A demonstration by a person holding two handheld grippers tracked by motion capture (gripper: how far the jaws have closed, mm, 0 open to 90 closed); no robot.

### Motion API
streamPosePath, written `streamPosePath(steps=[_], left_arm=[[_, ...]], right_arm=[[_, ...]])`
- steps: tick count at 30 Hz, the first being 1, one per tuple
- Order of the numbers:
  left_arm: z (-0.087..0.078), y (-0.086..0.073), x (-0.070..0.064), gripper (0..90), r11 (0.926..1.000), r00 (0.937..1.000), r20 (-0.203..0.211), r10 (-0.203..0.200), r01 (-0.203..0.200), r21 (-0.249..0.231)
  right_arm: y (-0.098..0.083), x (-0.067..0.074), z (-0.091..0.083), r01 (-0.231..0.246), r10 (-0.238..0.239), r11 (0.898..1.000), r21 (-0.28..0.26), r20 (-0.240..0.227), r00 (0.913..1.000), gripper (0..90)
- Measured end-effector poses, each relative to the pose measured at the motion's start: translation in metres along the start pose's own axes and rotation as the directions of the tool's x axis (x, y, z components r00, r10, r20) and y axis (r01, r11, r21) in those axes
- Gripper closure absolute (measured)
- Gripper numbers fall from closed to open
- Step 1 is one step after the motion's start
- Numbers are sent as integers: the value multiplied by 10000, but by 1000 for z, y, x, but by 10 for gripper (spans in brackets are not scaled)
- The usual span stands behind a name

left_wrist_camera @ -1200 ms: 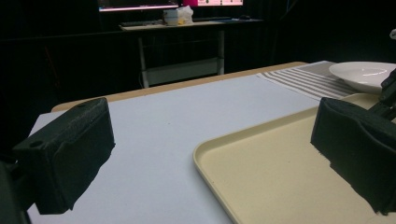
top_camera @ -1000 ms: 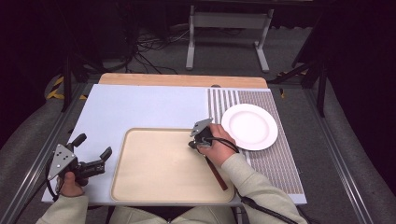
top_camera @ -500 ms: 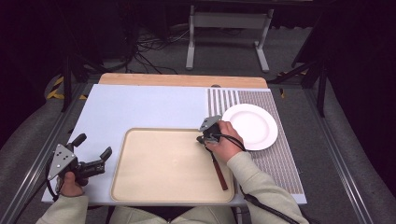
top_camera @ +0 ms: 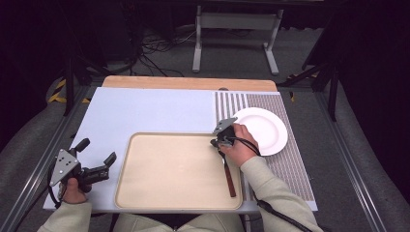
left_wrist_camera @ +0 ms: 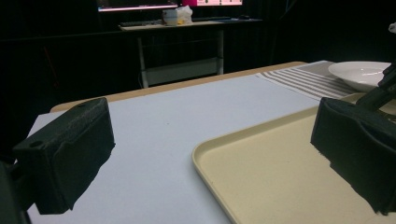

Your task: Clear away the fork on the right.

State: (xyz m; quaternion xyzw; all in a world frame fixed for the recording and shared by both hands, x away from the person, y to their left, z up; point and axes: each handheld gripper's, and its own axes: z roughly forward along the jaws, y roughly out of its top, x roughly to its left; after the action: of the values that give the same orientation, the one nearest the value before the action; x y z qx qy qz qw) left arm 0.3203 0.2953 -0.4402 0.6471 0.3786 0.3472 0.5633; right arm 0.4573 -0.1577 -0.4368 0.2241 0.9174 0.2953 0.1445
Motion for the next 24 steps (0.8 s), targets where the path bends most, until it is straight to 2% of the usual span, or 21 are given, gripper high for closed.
streamPosePath(steps=[9,13,24], left_arm=[[1,0,-1,1,10000,10000,24,18,-18,18],[1,0,-1,1,10000,10000,37,20,-20,35],[1,0,-1,1,10000,10000,50,12,-12,54]], right_arm=[[-6,-6,-5,-184,181,9996,203,150,9997,898],[-8,-8,-6,-229,220,9994,250,353,9991,898],[-13,-11,-10,-401,391,9989,238,403,9984,898]])
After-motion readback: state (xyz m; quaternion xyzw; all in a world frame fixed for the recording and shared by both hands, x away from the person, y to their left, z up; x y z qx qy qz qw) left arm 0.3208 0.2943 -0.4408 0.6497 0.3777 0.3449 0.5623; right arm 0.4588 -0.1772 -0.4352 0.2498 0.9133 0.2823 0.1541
